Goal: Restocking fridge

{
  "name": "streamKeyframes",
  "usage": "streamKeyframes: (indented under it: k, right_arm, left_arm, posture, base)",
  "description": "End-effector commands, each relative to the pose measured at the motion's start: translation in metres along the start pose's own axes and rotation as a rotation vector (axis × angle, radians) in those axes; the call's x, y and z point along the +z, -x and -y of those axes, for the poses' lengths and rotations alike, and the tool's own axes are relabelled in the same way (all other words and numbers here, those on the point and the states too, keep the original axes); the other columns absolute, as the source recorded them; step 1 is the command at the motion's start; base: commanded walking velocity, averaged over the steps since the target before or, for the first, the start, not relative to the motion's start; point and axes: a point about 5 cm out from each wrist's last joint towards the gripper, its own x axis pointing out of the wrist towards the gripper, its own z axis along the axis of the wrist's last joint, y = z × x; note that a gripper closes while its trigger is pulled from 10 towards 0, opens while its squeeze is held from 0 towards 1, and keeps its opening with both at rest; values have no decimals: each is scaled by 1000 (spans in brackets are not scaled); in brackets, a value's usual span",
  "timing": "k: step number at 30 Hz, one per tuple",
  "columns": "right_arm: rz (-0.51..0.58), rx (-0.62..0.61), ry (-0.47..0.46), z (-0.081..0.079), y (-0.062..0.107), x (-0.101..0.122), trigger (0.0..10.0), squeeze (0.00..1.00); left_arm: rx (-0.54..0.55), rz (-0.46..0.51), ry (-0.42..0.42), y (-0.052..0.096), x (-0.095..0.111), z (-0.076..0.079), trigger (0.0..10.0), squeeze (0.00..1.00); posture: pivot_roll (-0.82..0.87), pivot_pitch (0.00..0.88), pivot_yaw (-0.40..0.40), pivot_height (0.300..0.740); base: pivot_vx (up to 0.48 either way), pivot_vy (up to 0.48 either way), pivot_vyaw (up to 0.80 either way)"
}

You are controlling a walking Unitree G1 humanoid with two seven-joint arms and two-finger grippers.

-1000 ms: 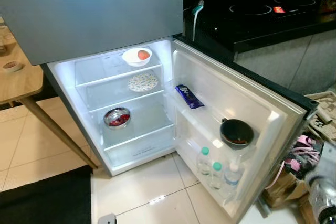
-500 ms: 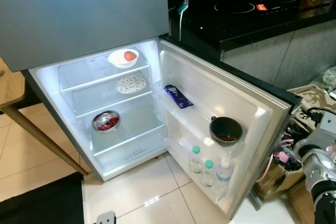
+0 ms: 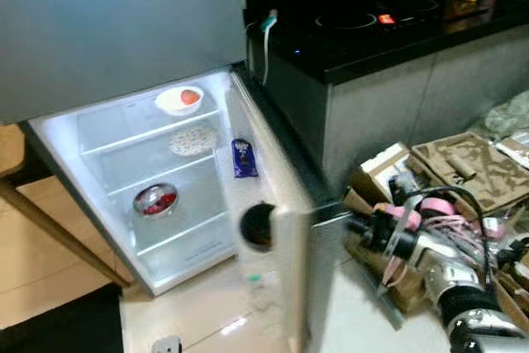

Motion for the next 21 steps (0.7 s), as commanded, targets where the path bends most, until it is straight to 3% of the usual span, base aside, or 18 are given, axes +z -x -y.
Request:
streamKeyframes:
  k: [1, 4, 6, 7, 9, 10, 11, 12, 16, 17, 21]
  right_arm:
    - [19, 126, -17, -11, -9, 5, 10000, 0]
    - [36, 121, -15, -10, -12, 4, 10000, 0]
    - [34, -96, 43, 7, -11, 1, 10000, 0]
    - [34, -96, 43, 7, -11, 1, 10000, 0]
    - [-8, -372, 49, 23, -2, -6, 10000, 0]
    - [-8, -372, 49, 23, -2, -6, 10000, 0]
    - [-54, -527, 16, 28, 15, -19, 10000, 0]
    - [-54, -527, 16, 28, 15, -19, 10000, 0]
    - [-225, -740, -73, 25, 46, -62, 10000, 0]
    - [-225, -740, -73, 25, 46, -62, 10000, 0]
    - [-423, -948, -134, 14, 78, -105, 10000, 0]
  left_arm:
    - [11, -6, 7, 1, -2, -4, 10000, 0]
    - [10, -7, 8, 1, -2, -4, 10000, 0]
    - [7, -8, 10, 1, -3, -3, 10000, 0]
    - [7, -8, 10, 1, -3, -3, 10000, 0]
    - [6, -9, 10, 1, -3, -3, 10000, 0]
    - [6, -9, 10, 1, -3, -3, 10000, 0]
    - [6, -8, 11, 1, -3, -2, 10000, 0]
    - [6, -8, 11, 1, -3, -2, 10000, 0]
    - [5, -7, 7, 1, -2, -2, 10000, 0]
    - [5, -7, 7, 1, -2, -2, 10000, 0]
    - [6, -5, 3, 1, -1, -2, 10000, 0]
  posture:
    - [-122, 0, 53, 740]
    - [-122, 0, 53, 740]
    - [-121, 0, 50, 740]
    - [-121, 0, 50, 740]
    - [-121, 0, 50, 740]
    - [-121, 0, 50, 740]
    - [-121, 0, 50, 740]
    - [-121, 0, 50, 740]
    - [-122, 0, 49, 740]
    - [-122, 0, 49, 740]
    - [-119, 0, 53, 740]
  base:
    - [0, 0, 0]
    - [0, 0, 0]
    - [0, 0, 0]
    - [0, 0, 0]
    - [0, 0, 0]
    - [0, 0, 0]
    - [0, 0, 0]
    - [0, 0, 0]
    - [0, 0, 564]
    - [0, 0, 750]
    - [0, 0, 745]
